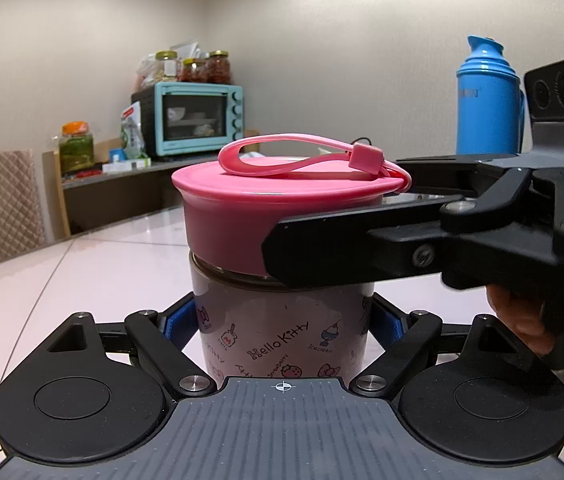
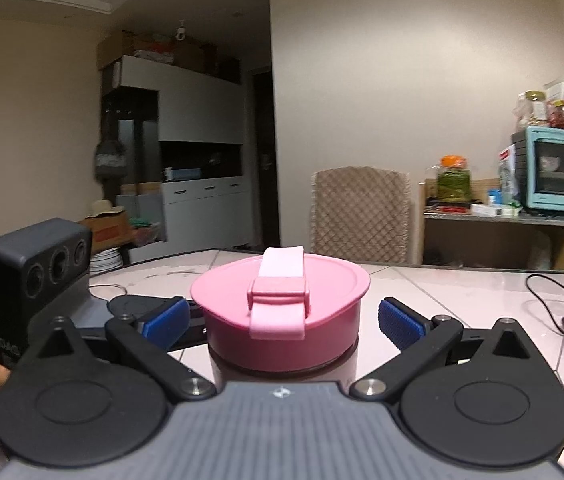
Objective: Unscrew bottle cap and pour
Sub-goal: 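Rotate the right gripper back and regrip the pink cap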
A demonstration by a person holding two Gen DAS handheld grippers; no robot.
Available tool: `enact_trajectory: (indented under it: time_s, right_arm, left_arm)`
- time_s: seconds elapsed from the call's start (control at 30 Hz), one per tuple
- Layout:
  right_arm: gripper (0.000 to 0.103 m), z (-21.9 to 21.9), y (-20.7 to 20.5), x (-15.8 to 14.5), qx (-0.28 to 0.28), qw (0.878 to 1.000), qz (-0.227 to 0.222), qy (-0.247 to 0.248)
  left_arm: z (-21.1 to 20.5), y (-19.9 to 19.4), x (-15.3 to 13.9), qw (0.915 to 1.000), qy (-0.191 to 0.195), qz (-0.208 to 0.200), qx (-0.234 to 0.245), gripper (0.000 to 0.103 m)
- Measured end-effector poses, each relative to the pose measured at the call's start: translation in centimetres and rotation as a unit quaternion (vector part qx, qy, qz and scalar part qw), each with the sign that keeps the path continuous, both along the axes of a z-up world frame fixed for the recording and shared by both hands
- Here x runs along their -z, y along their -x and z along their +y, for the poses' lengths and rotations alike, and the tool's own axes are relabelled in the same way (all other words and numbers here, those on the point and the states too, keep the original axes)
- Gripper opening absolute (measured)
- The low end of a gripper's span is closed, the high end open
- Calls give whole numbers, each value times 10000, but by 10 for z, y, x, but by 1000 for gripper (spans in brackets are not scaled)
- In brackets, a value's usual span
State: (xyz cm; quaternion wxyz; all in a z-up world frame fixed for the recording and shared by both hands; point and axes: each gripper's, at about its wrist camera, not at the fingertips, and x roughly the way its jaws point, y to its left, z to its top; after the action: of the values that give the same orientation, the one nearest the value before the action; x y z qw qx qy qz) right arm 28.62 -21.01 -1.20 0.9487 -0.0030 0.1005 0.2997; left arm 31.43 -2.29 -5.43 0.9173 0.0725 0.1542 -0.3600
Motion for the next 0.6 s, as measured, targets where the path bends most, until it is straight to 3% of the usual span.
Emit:
enact_trajectory:
  time_s: [0.6]
  right_arm:
    - [101, 17, -4, 11, 649, 9977, 126, -177]
  left_arm:
    - [0, 0, 0, 10000, 4, 0, -1, 90]
